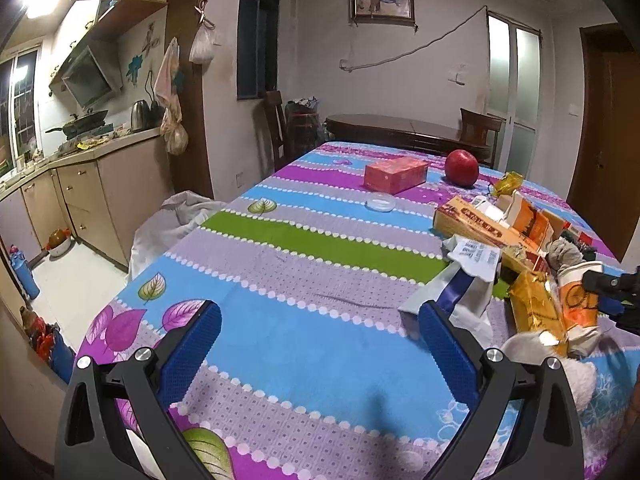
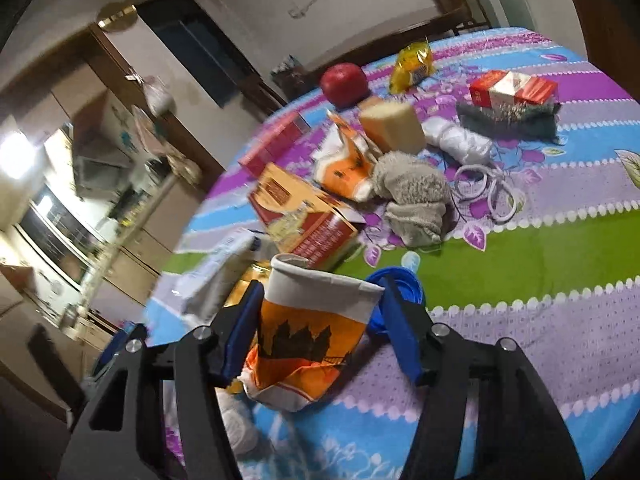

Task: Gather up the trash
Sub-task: 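Lift the paper cup with the right gripper while the left gripper grasps the alcohol wipes packet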

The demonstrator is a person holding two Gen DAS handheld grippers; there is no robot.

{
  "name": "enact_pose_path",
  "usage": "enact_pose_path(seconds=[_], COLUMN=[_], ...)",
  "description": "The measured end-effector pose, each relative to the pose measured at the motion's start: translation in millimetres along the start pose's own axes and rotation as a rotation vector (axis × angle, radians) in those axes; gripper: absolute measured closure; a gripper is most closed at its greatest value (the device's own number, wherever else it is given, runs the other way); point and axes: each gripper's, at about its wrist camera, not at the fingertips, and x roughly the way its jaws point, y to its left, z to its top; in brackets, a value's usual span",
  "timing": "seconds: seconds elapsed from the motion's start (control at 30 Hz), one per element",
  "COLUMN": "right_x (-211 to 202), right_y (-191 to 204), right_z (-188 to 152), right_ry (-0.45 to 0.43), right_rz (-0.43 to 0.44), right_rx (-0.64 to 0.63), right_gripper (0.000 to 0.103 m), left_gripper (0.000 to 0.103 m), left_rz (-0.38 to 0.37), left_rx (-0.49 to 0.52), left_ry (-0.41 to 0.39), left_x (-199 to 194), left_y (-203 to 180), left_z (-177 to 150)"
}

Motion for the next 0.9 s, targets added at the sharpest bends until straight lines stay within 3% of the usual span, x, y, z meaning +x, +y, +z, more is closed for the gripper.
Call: enact_pose_path(seconds=[0.17,0.27,0.37,0.47,0.57,0.6,0.7,0.73,0.77,0.9], right_x=[-29,-49,-70,-82,-92,-93,-97,-99,-100,-107], right_y=[-1,-9,-19,-26,-30,-32,-39,-41,-42,-39], right_z=[6,8,9,7,1,-1,-4,-6,-7,-4], right_ry=[-0.057,-0.099,-0.141,-0.161,-0.169,-0.171,-0.175,-0.176,-0.177,-0.184], right_rz=[0.042,0.053,0.062,0.080,0.083,0.079,0.064,0.060,0.056,0.050], right_rx=[0.013,0.030,0.055,0.074,0.072,0.073,0.085,0.086,0.086,0.059], right_gripper=[0.046,0.046,0.046,0.046,0.046,0.046,0.046,0.046,0.046,0.046], left_gripper=[0.005,0.005,0.005,0.005,0.005,0.007,0.032,0.051,0.052,0.060], left_rz=[-0.033,-0.167,-0.278,-0.411,-0.408,-0.426,-0.451,-0.457,-0.457,-0.481], left_rx=[0.011,0.021,0.101,0.233,0.357,0.384,0.408,0.399,0.384,0.315], left_ry=[-0.024,-0.007,0.004,0.068,0.139,0.198,0.319,0.354,0.380,0.346], left_x=[-5,-8,-6,16,51,66,94,103,110,104], left_y=[-10,-23,-42,-67,-90,-96,-103,-101,-98,-86], left_z=[11,23,38,50,51,50,42,39,37,49])
